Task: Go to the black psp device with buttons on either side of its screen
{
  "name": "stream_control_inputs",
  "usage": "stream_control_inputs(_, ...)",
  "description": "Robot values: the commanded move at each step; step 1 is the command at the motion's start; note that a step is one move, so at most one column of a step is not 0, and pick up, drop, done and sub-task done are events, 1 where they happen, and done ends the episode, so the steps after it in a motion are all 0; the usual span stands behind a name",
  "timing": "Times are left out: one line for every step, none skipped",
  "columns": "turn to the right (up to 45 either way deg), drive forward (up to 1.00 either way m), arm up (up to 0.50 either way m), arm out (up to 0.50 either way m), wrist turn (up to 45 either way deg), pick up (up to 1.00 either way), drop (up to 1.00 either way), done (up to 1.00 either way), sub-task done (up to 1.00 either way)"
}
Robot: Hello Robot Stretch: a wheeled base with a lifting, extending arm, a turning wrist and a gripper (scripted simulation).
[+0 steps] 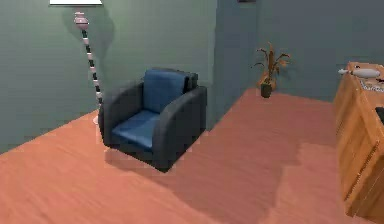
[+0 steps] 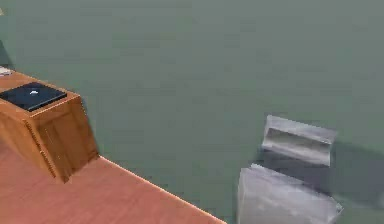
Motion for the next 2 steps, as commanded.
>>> stream_control_inputs(-45.0, 0.0, 0.0, 0.0, 0.0, 0.0, 0.0, 0.0, 0.0)
stream_control_inputs(-33.0, 0.0, 0.0, 0.0, 0.0, 0.0, 0.0, 0.0, 0.0)
